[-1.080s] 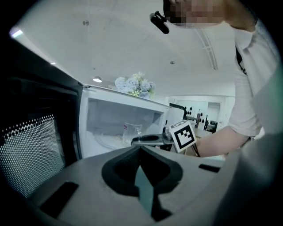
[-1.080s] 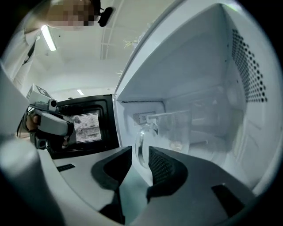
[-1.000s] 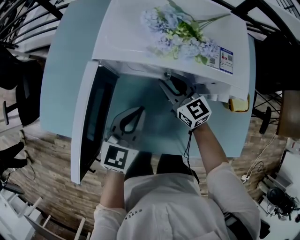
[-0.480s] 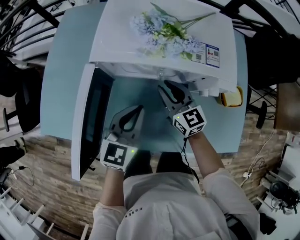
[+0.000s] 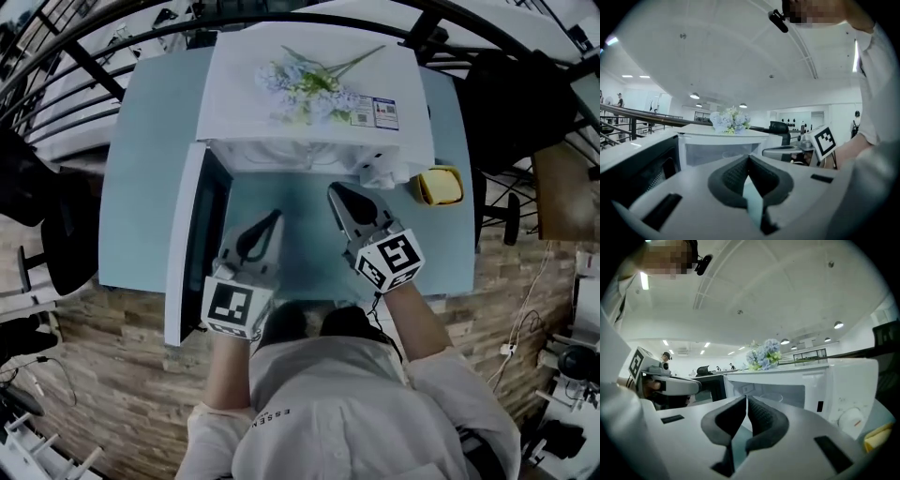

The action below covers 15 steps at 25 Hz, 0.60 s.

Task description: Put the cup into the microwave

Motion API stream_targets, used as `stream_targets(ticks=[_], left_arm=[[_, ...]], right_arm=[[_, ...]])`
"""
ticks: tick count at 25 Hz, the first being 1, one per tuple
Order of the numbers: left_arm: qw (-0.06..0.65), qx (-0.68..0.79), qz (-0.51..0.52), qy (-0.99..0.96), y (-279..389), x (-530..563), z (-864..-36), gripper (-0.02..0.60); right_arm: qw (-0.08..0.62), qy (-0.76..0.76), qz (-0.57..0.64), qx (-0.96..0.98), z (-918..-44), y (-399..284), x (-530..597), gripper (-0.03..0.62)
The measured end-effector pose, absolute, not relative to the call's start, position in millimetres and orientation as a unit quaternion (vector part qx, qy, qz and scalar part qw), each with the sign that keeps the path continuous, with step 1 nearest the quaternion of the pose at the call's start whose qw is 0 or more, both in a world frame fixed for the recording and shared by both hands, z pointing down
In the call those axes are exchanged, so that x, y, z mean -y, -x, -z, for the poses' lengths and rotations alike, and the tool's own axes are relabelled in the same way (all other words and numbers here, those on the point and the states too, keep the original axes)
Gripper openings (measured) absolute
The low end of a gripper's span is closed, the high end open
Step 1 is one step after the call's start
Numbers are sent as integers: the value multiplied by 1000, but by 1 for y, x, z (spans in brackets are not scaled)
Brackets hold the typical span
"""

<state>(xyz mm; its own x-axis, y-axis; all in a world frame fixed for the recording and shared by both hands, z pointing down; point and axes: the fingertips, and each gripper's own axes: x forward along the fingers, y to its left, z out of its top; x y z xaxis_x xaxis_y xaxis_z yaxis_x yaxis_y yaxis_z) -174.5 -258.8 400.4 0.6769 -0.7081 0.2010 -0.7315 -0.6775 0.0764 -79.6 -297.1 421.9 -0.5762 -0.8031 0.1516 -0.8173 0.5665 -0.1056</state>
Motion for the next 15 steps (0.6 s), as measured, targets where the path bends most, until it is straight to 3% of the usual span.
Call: stream_targets(ticks=[5,15], left_arm=[[24,360,-84,-929,178,240,-376,0],[27,369,-74,-926,205,223,-355,0]], right_arm=[[27,-468,-74,880,-385,84,267,17],[11,-504,-33,863,-351,86,230,17]])
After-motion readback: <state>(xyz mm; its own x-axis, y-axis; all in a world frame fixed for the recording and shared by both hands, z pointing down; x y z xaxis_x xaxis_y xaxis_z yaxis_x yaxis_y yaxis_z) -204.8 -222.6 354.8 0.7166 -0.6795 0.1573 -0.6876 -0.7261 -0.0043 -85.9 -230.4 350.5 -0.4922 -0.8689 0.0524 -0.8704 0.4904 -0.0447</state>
